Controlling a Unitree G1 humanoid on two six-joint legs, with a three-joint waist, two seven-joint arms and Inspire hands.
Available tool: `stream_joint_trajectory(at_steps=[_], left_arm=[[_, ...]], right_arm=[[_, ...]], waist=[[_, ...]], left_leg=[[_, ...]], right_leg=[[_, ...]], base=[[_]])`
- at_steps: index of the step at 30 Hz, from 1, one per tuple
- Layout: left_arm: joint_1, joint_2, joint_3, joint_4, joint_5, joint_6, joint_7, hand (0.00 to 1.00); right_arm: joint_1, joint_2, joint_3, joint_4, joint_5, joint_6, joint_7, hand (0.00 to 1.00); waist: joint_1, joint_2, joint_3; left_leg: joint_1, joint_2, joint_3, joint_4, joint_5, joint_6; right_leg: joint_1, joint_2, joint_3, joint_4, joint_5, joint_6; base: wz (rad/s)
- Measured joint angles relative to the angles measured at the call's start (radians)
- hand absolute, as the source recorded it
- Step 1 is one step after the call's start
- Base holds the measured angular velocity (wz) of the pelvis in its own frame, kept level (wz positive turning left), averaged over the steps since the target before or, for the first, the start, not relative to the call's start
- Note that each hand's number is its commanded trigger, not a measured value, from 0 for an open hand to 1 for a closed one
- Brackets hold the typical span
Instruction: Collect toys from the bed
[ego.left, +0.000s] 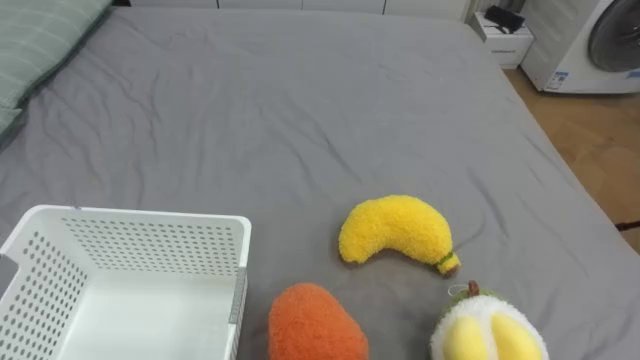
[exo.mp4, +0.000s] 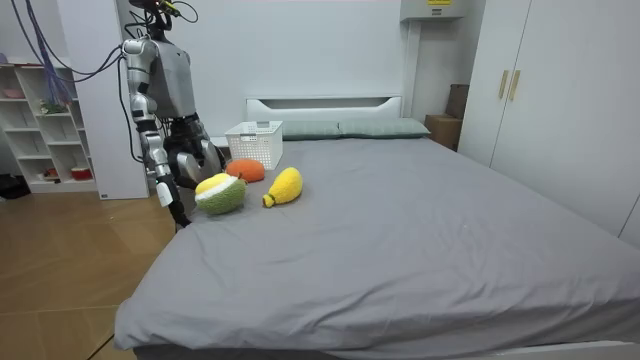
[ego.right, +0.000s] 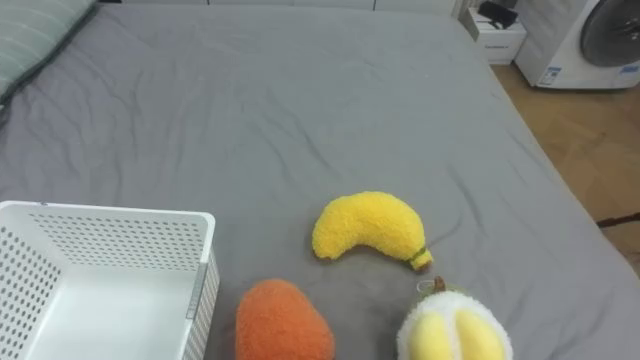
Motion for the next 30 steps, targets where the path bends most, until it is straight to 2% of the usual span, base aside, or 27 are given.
stream_joint_trajectory(at_steps=[19,25,28,30], left_arm=[[0.004,0.000,0.011,0.002,0.003,0.000,-0.009,0.00],[0.004,0.000,0.011,0.002,0.003,0.017,-0.005,0.00],[0.004,0.000,0.039,0.002,0.012,0.027,-0.005,0.00],[0.003,0.000,0.067,0.002,0.027,0.033,-0.005,0.00]], right_arm=[[-0.002,0.001,-0.020,0.028,-0.009,0.003,-0.002,0.00],[0.001,0.012,-0.069,0.031,-0.010,0.057,-0.043,0.00],[0.004,0.017,-0.105,0.040,-0.009,0.101,-0.071,0.00],[0.004,0.019,-0.133,0.041,-0.008,0.124,-0.089,0.00]], waist=[[0.001,0.003,-0.0007],[-0.005,0.007,-0.0034],[-0.005,0.003,-0.0053],[-0.005,-0.003,-0.0018]], left_leg=[[0.006,0.002,0.008,0.000,0.000,0.000],[0.014,0.001,0.008,-0.004,0.000,0.000],[0.022,0.000,0.008,-0.013,0.001,0.000],[0.025,0.000,0.008,-0.015,0.001,0.000]], right_leg=[[0.004,0.002,0.004,0.001,0.000,0.000],[0.004,0.001,0.004,0.003,-0.001,-0.001],[0.015,0.000,0.004,0.002,-0.003,0.000],[0.017,0.000,0.004,0.002,-0.003,0.000]], base=[[0.00],[0.00],[0.00],[0.00]])
